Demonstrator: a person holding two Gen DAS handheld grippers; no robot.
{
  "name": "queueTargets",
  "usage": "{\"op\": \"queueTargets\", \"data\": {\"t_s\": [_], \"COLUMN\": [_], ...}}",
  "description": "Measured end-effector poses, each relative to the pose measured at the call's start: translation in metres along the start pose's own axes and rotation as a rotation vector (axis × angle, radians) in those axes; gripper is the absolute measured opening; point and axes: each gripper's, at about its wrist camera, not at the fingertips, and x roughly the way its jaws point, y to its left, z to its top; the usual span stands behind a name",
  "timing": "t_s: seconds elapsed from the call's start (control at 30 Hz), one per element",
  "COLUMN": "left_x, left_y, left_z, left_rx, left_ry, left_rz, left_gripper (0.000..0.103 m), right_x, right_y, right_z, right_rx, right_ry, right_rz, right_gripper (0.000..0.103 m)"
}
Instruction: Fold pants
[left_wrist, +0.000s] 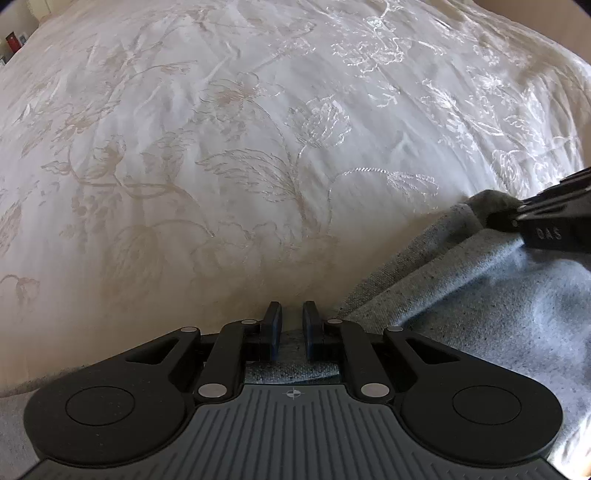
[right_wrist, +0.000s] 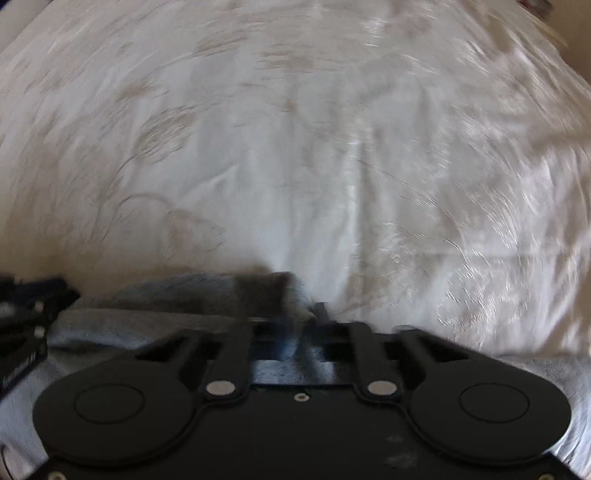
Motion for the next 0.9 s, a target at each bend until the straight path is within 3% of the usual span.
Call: {"op": "queueTargets", "data": {"t_s": [0.13, 0.3, 0.37, 0.43, 0.47, 0.5, 0.6, 0.7, 0.8, 0.9], "left_x": [-0.031, -0.056, -0.062, -0.063, -0.063, -0.062, -0.057, -0.049, -0.042, -0.043], "left_y": [0.015, 0.046, 0.055, 0.062, 0.065, 0.068, 0.077, 0.085, 0.101, 0.127], "left_z": [0.002, -0.017, -0.032, -0.047, -0.056, -0.063, -0.08, -0.093, -0.105, -0.115], "left_rx": [-0.048, -0.128, -0.143, -0.144, -0.144, -0.147, -0.16, -0.144, -0.145, -0.216], "left_ry": [-0.098, -0.132, -0.119, -0.092, -0.075, -0.055, 0.001, 0.039, 0.066, 0.088], "left_rz": [0.037, 0.071, 0.081, 0.095, 0.106, 0.116, 0.125, 0.158, 0.185, 0.224], "left_gripper": [0.013, 0.013, 0.013, 0.013, 0.013, 0.013, 0.013, 0.013, 0.013, 0.013], "right_x": [-0.018, 0.019, 0.026, 0.017, 0.01, -0.002, -0.036, -0.043, -0.036, -0.029], "right_y": [-0.013, -0.02, -0.021, -0.028, -0.031, -0.034, -0.036, -0.027, -0.027, -0.048], "right_z": [0.018, 0.035, 0.033, 0.03, 0.027, 0.023, 0.005, -0.023, -0.07, -0.122], "right_rx": [0.01, 0.081, 0.109, 0.17, 0.197, 0.221, 0.23, 0.154, 0.11, 0.122], "right_ry": [-0.116, -0.049, -0.062, -0.12, -0.154, -0.203, -0.271, -0.22, -0.128, -0.058], "right_rz": [-0.05, -0.013, -0.003, 0.004, 0.005, 0.007, 0.093, 0.134, 0.09, -0.024], "right_gripper": [0.008, 0.008, 0.011, 0.026, 0.054, 0.07, 0.062, 0.049, 0.048, 0.043]}}
